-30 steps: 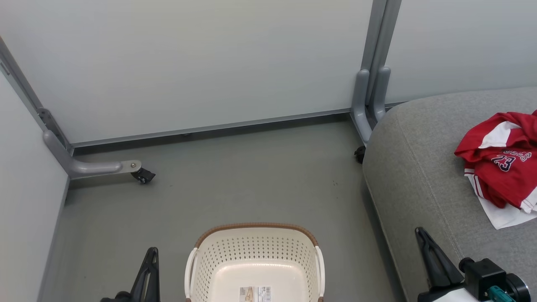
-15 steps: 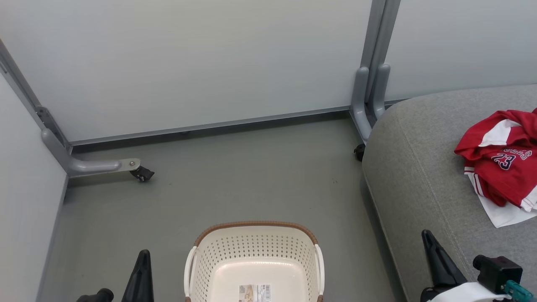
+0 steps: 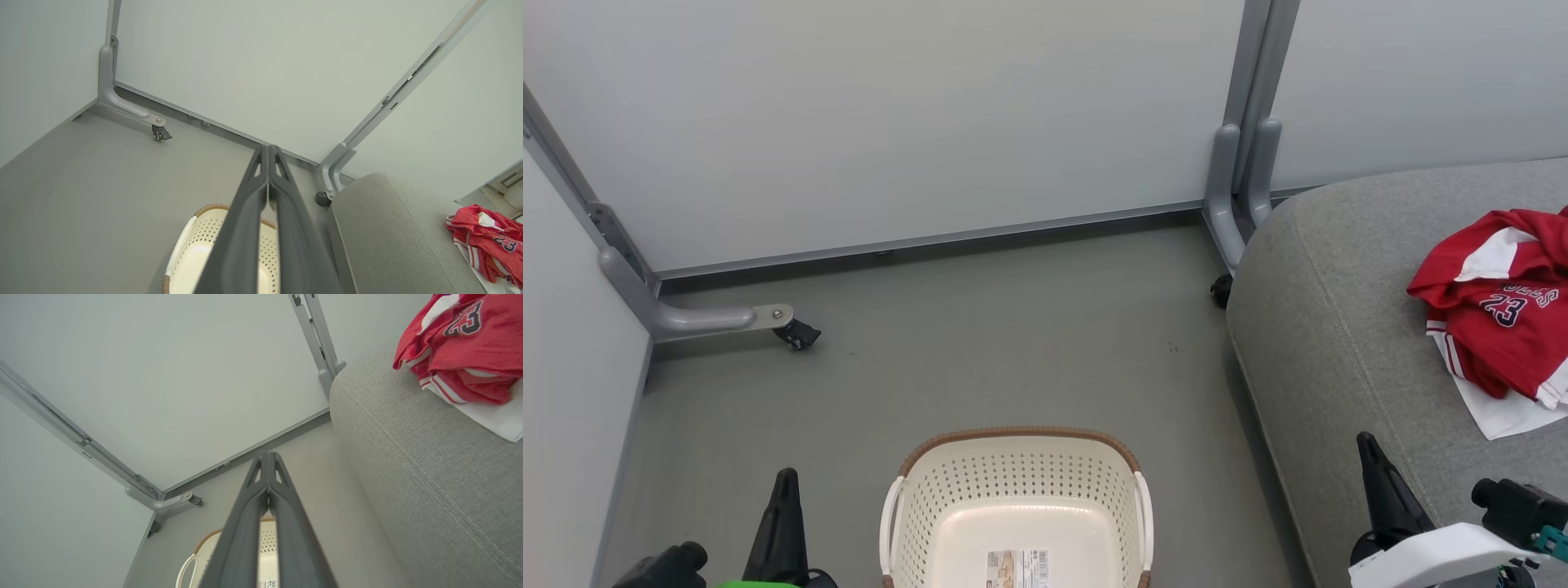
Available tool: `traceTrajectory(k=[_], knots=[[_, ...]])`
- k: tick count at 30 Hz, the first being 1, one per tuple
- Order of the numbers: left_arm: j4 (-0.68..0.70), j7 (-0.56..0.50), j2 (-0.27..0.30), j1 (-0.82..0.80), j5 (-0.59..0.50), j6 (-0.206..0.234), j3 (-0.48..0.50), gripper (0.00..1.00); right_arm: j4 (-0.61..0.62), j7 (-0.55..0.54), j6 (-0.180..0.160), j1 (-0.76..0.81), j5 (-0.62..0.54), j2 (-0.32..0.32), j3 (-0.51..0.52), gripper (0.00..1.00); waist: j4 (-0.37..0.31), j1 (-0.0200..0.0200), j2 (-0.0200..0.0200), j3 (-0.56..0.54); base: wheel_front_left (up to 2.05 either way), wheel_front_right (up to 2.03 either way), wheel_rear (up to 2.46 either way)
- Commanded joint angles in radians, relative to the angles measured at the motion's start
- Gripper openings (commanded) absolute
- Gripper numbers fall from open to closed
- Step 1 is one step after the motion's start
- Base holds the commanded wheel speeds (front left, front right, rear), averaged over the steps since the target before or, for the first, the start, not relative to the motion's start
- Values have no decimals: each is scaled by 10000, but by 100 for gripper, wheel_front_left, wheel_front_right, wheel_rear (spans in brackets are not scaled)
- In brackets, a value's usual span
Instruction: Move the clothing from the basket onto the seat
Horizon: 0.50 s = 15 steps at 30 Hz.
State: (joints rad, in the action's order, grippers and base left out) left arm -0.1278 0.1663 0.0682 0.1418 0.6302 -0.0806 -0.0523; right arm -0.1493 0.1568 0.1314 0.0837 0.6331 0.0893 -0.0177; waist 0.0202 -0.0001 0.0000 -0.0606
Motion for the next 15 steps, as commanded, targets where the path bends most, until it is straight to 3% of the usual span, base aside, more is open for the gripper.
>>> traceTrajectory(k=[1,15], knots=[[87,-56,89,-361,403,-66,72,0,72,-88,-3,-318,387,57,69,0,-3,1,0,9,0,0,0],[-140,-499,149,-807,2446,-163,254,0,-126,-559,-5,-656,2375,27,245,0,-31,1,0,99,0,0,0]])
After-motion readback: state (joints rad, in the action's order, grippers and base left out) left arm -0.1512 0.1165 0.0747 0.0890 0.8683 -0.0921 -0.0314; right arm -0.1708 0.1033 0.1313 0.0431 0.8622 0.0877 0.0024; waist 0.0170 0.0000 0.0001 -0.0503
